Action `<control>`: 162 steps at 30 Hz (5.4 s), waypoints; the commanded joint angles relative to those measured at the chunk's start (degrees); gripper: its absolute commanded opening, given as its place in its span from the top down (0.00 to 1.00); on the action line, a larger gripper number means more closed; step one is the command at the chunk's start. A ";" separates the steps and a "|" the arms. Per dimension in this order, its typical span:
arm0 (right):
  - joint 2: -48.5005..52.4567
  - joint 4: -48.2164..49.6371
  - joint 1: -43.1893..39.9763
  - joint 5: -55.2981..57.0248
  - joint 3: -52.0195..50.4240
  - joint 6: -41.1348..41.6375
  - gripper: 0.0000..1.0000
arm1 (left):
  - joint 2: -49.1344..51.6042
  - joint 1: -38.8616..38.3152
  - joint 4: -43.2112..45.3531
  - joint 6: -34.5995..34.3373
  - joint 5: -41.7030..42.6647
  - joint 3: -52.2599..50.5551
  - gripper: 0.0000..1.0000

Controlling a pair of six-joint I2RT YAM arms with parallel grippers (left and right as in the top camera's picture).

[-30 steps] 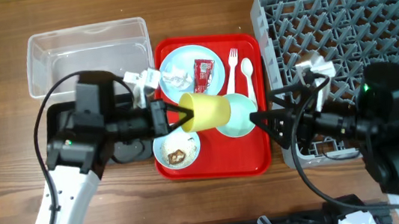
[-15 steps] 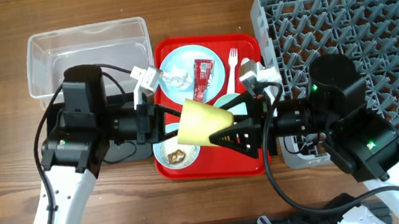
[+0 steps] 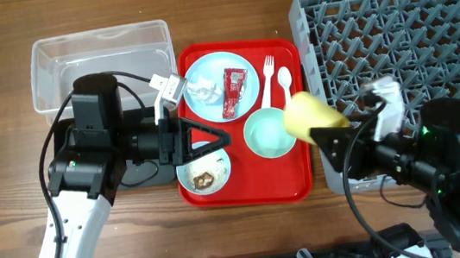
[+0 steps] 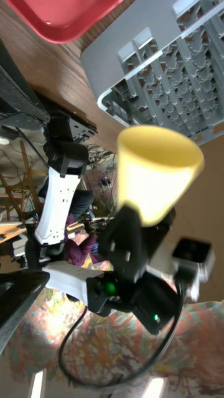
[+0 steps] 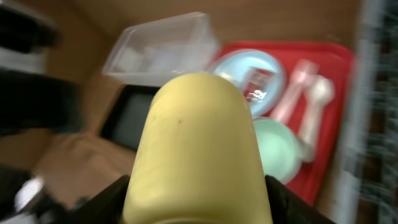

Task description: Sort waste into correct bins and load items into the dishwasher rack

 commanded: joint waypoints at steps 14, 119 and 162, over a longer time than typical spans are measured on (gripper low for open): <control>32.24 -8.83 -4.04 28.35 0.42 9.11 0.23 | -0.20 -0.04 -0.02 0.70 0.00 0.79 0.00; 7.34 -5.40 -4.02 5.09 9.94 1.36 0.01 | 27.23 -19.78 -4.20 4.42 -91.08 14.56 0.21; 7.41 -5.66 -4.02 5.09 9.94 1.55 0.00 | 53.53 -21.40 4.76 12.92 -83.36 22.32 0.43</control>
